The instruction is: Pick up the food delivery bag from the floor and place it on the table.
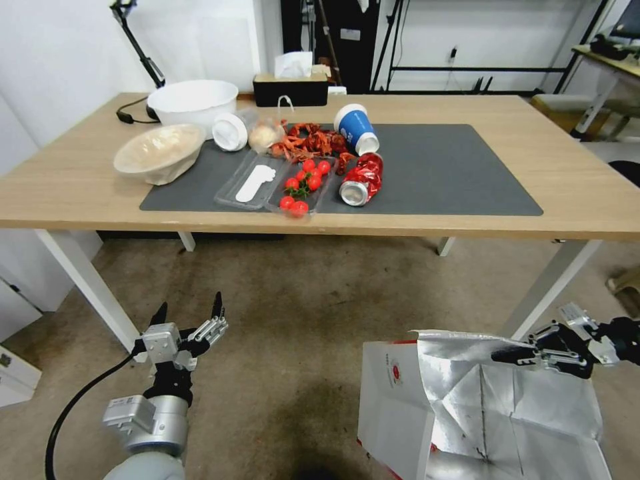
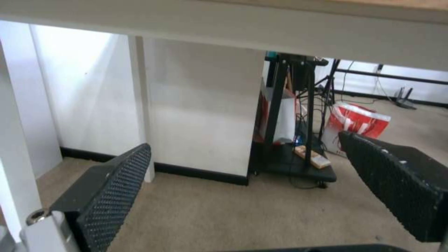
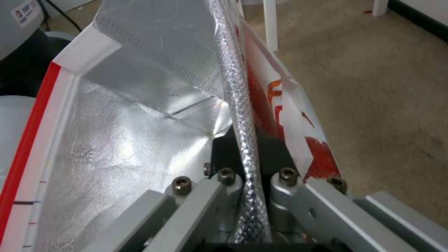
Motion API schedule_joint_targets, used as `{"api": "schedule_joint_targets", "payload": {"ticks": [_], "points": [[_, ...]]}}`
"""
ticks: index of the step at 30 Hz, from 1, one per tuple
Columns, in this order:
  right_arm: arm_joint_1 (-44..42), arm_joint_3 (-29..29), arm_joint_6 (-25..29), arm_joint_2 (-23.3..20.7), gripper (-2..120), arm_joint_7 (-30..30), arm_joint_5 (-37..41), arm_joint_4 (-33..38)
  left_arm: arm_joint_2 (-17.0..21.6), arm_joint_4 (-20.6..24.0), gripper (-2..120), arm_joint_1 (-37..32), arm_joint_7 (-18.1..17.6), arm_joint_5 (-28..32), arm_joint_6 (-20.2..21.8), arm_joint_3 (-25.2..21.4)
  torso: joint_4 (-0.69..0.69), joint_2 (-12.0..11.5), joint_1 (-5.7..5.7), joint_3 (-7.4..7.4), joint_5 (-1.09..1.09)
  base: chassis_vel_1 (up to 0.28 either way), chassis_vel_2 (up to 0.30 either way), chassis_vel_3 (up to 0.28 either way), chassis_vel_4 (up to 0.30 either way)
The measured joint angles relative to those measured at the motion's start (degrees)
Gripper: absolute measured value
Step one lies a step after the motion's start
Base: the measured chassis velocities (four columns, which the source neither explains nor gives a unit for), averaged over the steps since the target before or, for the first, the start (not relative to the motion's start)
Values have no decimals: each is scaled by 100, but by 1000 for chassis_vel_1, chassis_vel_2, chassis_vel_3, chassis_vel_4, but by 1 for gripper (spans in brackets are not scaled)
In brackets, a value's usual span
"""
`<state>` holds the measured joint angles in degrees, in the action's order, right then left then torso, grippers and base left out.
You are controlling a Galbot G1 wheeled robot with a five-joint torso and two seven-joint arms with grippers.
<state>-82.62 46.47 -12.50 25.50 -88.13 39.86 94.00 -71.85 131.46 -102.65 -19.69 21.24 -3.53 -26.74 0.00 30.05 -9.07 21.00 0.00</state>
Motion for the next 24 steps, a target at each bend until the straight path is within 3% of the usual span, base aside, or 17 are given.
{"api": "schedule_joint_targets", "payload": {"ticks": [24], "points": [[-33,55,-16,-41,0,0,67,73,-23,94,100,-56,-11,-20,-13,-22,0,610,-236,372,0,0,0,0,0]]}}
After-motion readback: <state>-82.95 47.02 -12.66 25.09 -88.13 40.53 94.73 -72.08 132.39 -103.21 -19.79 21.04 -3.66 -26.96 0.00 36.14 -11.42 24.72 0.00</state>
